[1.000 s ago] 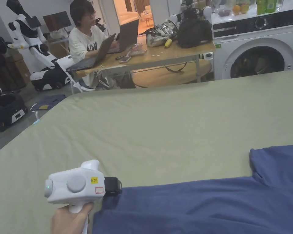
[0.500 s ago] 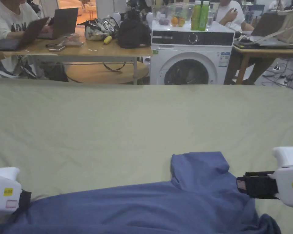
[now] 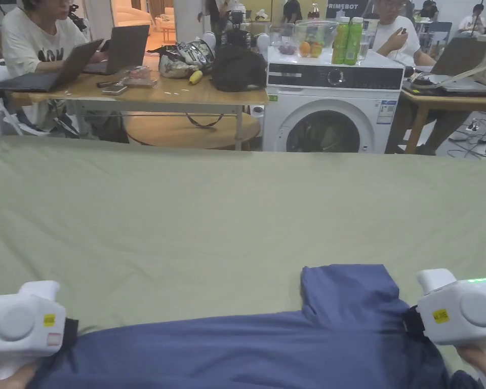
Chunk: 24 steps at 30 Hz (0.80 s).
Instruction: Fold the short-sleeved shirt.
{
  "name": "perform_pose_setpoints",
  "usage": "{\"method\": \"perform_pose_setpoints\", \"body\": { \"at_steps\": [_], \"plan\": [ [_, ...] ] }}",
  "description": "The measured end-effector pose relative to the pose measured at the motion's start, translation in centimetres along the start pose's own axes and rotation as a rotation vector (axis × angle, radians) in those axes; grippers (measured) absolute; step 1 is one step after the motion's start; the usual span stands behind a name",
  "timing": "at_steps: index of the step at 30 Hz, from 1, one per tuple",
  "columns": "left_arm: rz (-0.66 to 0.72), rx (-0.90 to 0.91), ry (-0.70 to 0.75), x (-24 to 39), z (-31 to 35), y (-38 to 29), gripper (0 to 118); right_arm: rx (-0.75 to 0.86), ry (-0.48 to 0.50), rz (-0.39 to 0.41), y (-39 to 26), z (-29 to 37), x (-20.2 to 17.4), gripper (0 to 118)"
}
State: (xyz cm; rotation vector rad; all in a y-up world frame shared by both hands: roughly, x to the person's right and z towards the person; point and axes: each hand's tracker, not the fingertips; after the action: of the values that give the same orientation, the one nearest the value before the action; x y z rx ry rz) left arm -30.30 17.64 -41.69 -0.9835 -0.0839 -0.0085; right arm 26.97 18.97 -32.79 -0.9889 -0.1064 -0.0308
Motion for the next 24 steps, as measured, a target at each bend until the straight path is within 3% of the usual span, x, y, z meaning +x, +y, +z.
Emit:
{"method": "perform_pose_setpoints", "body": {
  "at_steps": [2, 5, 10, 14, 18, 19, 20, 21, 22, 23, 24],
  "plan": [
    [0.036, 0.033, -0.040, -0.4, 1.8, 0.3, 1, 0.067, 0.030, -0.056, -0.5, 2.5, 0.4, 0],
    [0.076, 0.249, -0.270, -2.2, 8.7, -1.3, 1, 0.212, 0.082, -0.034, -2.7, 9.1, 1.1, 0],
    [-0.017, 0.270, -0.297, -4.4, 17.9, -7.5, 1, 0.305, 0.093, -0.017, -11.2, 18.6, 0.4, 0],
    [-0.059, 0.222, -0.252, -6.1, 18.9, -12.7, 1, 0.277, 0.091, -0.074, -18.4, 20.8, 0.1, 0],
    [-0.028, 0.141, -0.292, -7.0, 16.3, -16.2, 1, 0.216, 0.092, -0.109, -22.4, 18.4, -0.3, 0],
    [-0.006, 0.144, -0.302, -7.1, 15.5, -16.8, 7, 0.210, 0.092, -0.110, -22.8, 17.5, -0.4, 2],
    [0.013, 0.149, -0.291, -7.1, 15.0, -17.3, 21, 0.208, 0.083, -0.108, -23.2, 16.9, -0.7, 9],
    [0.015, 0.158, -0.286, -7.1, 14.7, -17.6, 49, 0.209, 0.072, -0.107, -23.6, 16.7, -1.0, 32],
    [0.017, 0.173, -0.279, -7.2, 14.7, -17.8, 68, 0.209, 0.067, -0.099, -24.0, 16.7, -1.2, 51],
    [0.015, 0.192, -0.270, -7.1, 15.1, -17.8, 78, 0.214, 0.064, -0.090, -24.2, 16.8, -1.2, 62],
    [0.014, 0.218, -0.267, -7.1, 15.6, -17.9, 78, 0.228, 0.052, -0.084, -24.4, 17.2, -1.4, 63]
  ]
}}
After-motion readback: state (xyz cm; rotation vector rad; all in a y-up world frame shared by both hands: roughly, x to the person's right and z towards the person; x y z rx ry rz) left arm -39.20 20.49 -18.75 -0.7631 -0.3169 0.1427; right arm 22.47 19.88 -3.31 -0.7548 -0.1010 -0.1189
